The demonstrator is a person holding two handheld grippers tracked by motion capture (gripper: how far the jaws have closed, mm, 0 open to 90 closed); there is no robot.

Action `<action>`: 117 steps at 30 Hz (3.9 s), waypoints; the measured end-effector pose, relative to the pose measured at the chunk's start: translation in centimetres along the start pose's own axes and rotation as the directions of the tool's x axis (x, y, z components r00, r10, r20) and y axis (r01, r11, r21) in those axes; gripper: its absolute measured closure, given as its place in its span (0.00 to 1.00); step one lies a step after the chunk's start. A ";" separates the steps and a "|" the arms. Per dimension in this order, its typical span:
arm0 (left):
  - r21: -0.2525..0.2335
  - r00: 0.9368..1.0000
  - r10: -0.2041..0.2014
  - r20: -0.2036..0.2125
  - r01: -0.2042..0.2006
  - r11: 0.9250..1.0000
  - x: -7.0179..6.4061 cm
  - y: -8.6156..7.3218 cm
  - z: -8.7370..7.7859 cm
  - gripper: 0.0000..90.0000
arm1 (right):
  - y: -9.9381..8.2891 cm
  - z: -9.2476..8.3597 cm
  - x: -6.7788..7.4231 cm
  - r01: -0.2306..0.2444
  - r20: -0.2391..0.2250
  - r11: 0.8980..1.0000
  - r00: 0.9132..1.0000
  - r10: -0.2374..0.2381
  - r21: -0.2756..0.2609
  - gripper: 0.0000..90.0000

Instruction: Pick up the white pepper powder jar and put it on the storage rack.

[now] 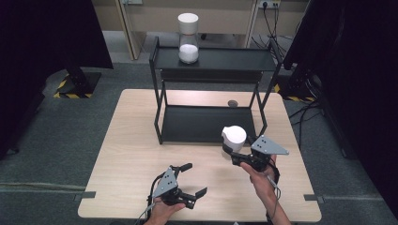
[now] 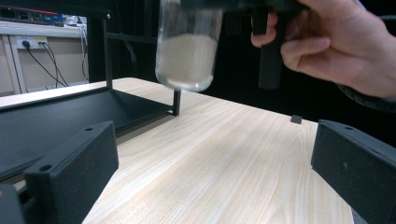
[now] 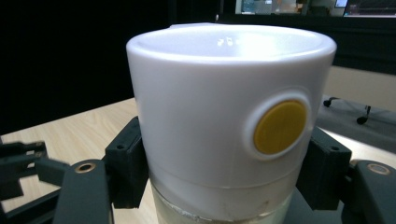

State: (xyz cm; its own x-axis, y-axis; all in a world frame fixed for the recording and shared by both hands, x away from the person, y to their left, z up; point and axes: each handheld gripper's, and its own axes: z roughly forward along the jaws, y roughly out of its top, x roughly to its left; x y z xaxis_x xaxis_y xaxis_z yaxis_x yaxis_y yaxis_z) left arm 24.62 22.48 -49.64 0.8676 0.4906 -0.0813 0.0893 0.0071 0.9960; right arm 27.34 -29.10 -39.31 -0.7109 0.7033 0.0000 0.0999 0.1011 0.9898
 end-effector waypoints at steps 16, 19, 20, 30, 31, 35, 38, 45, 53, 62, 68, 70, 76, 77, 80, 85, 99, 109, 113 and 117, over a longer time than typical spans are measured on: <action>0.006 1.000 0.004 0.000 -0.004 1.000 0.1 0.0 0.1 0.00 | 5.6 0.5 -1.5 0.020 -0.006 0.999 1.000 -0.021 -0.027 0.34; 0.008 1.000 0.004 0.002 -0.004 1.000 0.1 0.0 0.1 0.00 | 6.6 0.7 -1.6 0.024 -0.002 0.999 1.000 -0.025 -0.034 0.34; 0.009 1.000 0.005 0.002 -0.005 1.000 0.0 0.0 0.1 0.00 | 6.8 0.7 -1.6 0.026 -0.003 0.999 1.000 -0.026 -0.035 0.34; 0.009 1.000 0.007 0.003 -0.007 1.000 0.1 0.0 0.1 0.00 | 9.8 1.4 -2.3 0.029 -0.029 0.998 0.999 -0.030 -0.049 0.34; 0.010 1.000 0.007 0.004 -0.007 1.000 0.2 0.0 0.1 0.00 | 10.2 1.5 -2.3 0.030 -0.030 0.998 0.999 -0.031 -0.051 0.34; 0.011 1.000 0.009 0.004 -0.009 1.000 0.1 0.0 0.2 0.00 | 11.7 2.0 -2.5 0.025 -0.035 0.998 0.999 -0.027 -0.053 0.34; 0.011 1.000 0.008 0.005 -0.008 1.000 0.1 0.0 0.2 0.00 | 12.7 2.3 -2.7 0.021 -0.034 0.998 0.999 -0.023 -0.055 0.34; 0.010 1.000 0.011 0.005 -0.011 1.000 0.2 0.0 0.1 0.00 | 15.3 2.9 -2.7 0.033 -0.025 0.998 0.999 -0.035 -0.054 0.34; 0.013 1.000 0.012 0.008 -0.012 1.000 0.2 0.0 0.2 0.00 | 17.3 3.6 -3.2 0.026 -0.015 0.998 1.000 -0.027 -0.052 0.34; 0.012 1.000 0.011 0.005 -0.011 1.000 0.3 0.0 0.1 0.00 | 20.2 4.5 -3.6 0.026 0.013 0.999 1.000 -0.025 -0.047 0.34; 0.012 1.000 0.007 0.004 -0.007 1.000 0.2 0.0 0.2 0.00 | 21.2 5.0 -3.7 0.029 0.025 0.999 0.999 -0.027 -0.046 0.34; 0.012 1.000 0.007 0.005 -0.007 1.000 0.2 0.0 0.2 0.00 | 21.9 5.5 -3.8 0.028 0.033 0.999 0.999 -0.027 -0.042 0.34; 0.011 1.000 0.003 0.006 -0.003 1.000 0.3 0.0 0.2 0.00 | 22.9 6.5 -4.0 0.021 0.049 0.999 0.999 -0.019 -0.041 0.34; 0.012 1.000 0.004 0.006 -0.004 1.000 0.3 0.0 0.1 0.00 | 23.0 6.6 -4.1 0.018 0.053 0.999 0.998 -0.015 -0.044 0.34; 0.010 1.000 0.003 0.007 -0.003 1.000 0.3 0.0 0.1 0.00 | 23.5 7.2 -4.3 0.015 0.067 0.999 0.998 -0.012 -0.044 0.34; 0.009 1.000 0.001 0.008 -0.001 1.000 0.3 0.0 0.1 0.00 | 24.2 8.0 -4.7 0.009 0.094 0.999 0.996 -0.004 -0.048 0.34; 0.003 1.000 0.005 0.015 -0.005 1.000 0.2 0.1 0.0 0.00 | 25.6 11.1 -5.3 -0.012 0.183 0.999 0.983 0.018 -0.031 0.34; -0.001 0.999 0.024 0.025 -0.023 1.000 0.0 0.2 0.0 0.00 | 25.4 13.2 -5.8 -0.025 0.221 0.999 0.975 0.029 -0.021 0.34; 0.000 0.999 0.026 0.026 -0.026 1.000 0.0 0.2 0.0 0.00 | 25.2 13.8 -6.0 -0.032 0.233 0.999 0.972 0.036 -0.021 0.34; 0.002 0.999 0.027 0.029 -0.027 1.000 -0.1 0.2 0.1 0.00 | 25.1 14.4 -6.1 -0.032 0.240 0.999 0.970 0.036 -0.019 0.34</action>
State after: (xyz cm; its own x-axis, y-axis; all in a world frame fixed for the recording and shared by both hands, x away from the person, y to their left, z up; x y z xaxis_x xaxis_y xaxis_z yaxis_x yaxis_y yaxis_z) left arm 24.59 22.35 -49.49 0.8834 0.4654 -0.0553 0.0667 -0.0081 0.9977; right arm 44.23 -20.71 -16.56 -0.5187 0.8549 0.0014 0.1101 0.0652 0.9918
